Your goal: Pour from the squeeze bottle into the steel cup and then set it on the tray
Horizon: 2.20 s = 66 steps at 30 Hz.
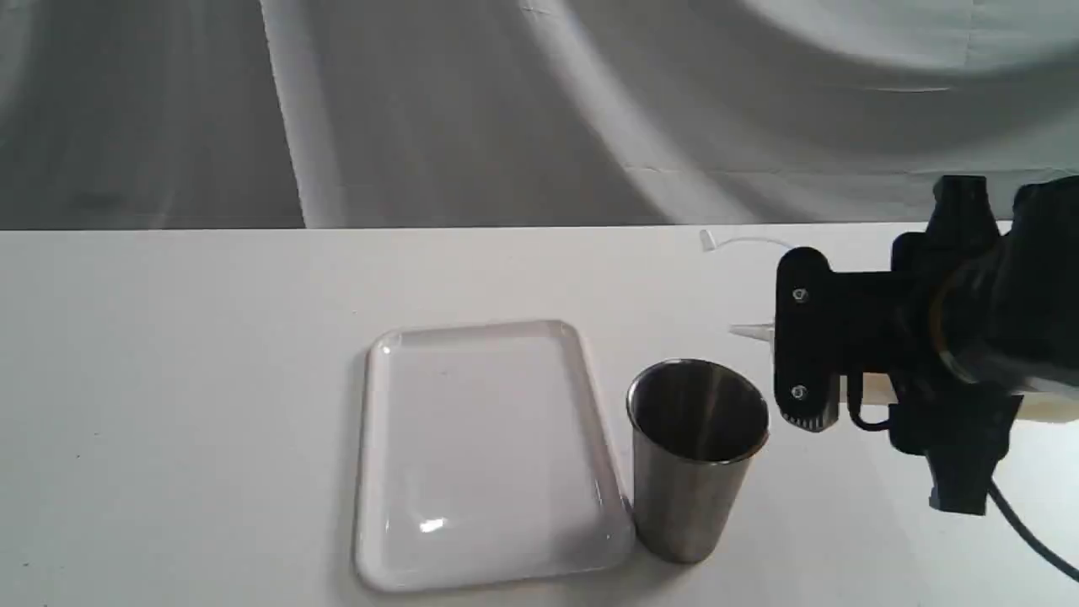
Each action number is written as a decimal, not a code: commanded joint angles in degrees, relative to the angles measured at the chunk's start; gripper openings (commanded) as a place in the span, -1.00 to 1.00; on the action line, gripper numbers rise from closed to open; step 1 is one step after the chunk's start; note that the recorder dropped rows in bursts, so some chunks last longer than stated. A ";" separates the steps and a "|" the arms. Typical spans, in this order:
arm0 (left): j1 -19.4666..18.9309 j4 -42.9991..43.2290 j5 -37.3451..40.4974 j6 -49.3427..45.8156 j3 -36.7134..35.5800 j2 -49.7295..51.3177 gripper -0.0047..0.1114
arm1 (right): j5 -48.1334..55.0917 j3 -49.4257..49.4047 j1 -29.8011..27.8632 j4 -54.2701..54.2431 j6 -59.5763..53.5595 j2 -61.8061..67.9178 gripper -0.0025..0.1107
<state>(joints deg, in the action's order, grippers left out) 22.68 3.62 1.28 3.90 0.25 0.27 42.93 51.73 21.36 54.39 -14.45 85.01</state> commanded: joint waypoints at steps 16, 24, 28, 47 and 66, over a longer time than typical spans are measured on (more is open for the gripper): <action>-0.11 0.24 -0.58 -0.01 -0.25 -0.27 -0.78 | -0.25 0.04 -0.15 11.61 -0.78 2.30 -0.96; -0.11 0.24 -0.58 -0.01 -0.25 -0.27 -0.78 | 0.95 0.04 -0.15 18.32 -0.78 5.93 -0.96; -0.11 0.24 -0.58 -0.01 -0.25 -0.27 -0.78 | 1.23 0.04 -0.15 21.63 -0.50 6.42 -0.96; -0.11 0.24 -0.58 -0.01 -0.25 -0.27 -0.78 | 1.23 0.04 -0.04 33.05 0.36 6.54 -0.96; -0.11 0.24 -0.58 -0.01 -0.25 -0.27 -0.78 | 1.72 0.04 3.34 38.13 0.36 6.54 -0.96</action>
<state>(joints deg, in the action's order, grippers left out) 22.68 3.62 1.28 3.90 0.25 0.27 43.44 51.73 24.58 90.70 -14.42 91.90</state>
